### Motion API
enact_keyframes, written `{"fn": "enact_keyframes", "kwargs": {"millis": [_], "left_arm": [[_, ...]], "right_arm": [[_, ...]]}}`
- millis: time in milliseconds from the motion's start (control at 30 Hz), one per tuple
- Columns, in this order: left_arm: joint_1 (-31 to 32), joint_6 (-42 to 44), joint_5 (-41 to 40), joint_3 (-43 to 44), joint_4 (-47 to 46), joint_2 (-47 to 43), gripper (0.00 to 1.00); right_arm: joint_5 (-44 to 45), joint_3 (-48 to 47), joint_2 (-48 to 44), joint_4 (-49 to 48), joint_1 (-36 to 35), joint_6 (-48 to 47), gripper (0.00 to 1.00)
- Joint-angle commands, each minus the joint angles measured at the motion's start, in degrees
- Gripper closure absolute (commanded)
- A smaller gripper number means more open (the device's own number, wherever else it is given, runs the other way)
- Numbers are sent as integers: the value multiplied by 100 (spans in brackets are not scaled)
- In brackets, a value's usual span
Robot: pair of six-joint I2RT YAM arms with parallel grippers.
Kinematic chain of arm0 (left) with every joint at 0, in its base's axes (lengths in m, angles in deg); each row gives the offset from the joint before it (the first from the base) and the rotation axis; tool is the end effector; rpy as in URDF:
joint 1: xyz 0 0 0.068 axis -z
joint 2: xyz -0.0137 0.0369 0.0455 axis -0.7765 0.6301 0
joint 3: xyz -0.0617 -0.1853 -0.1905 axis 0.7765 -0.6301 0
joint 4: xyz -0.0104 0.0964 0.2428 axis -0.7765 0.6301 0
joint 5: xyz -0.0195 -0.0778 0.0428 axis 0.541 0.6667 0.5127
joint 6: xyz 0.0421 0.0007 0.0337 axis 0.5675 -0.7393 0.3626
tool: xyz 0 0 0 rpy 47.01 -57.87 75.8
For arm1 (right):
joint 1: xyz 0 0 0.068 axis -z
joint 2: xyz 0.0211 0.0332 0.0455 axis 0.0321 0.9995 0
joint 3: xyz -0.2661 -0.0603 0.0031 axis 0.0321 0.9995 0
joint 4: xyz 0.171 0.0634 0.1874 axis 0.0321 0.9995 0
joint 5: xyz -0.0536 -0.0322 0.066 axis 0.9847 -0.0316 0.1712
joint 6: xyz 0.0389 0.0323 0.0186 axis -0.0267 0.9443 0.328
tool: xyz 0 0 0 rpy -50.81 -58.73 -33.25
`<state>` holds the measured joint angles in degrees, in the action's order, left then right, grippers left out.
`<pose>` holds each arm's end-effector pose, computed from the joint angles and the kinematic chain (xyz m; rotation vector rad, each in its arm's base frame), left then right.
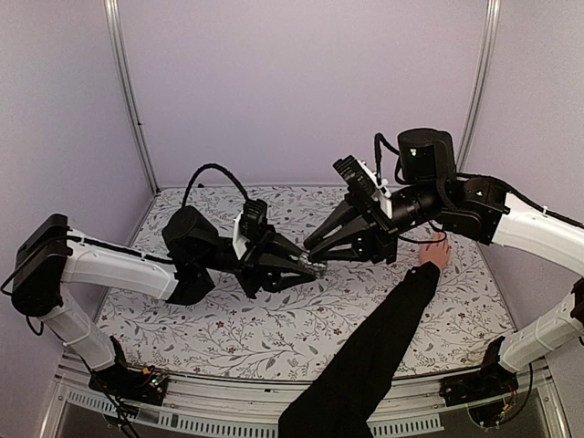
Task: Paint the nails
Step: Unscrew the nail polish bottle.
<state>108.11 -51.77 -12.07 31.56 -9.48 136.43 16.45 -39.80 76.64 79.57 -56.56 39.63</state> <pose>0.1521 -0.2881 0.2902 1.2647 0.8234 -1.6296 0.1500 0.2619 0.3928 -1.6122 1.1049 1.3425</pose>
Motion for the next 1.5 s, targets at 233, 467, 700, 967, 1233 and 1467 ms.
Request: {"fn": "enact_keyframes", "kwargs": {"millis": [233,467,700,967,1233,1467], "left_arm": [[28,102,715,-50,-760,-23,100],[-173,825,-282,-299,-32,-318,100],[-169,1469,-2191,-384,826,-562,100],[107,1950,-4347,-249,1261,-466,100],[511,2380,-6089,210,1608,23,100],[628,2582,-6600,302,1504,307,100]], "right_arm": [[-69,-206,-65,212,40,-197,90],[403,-105,-259,44,48,-2,39],[1403,-12,-348,-173,55,401,34],[3708,106,-320,-567,57,1428,34],[4713,244,-12,-751,56,2450,45],[5044,374,129,-785,52,2865,51]]}}
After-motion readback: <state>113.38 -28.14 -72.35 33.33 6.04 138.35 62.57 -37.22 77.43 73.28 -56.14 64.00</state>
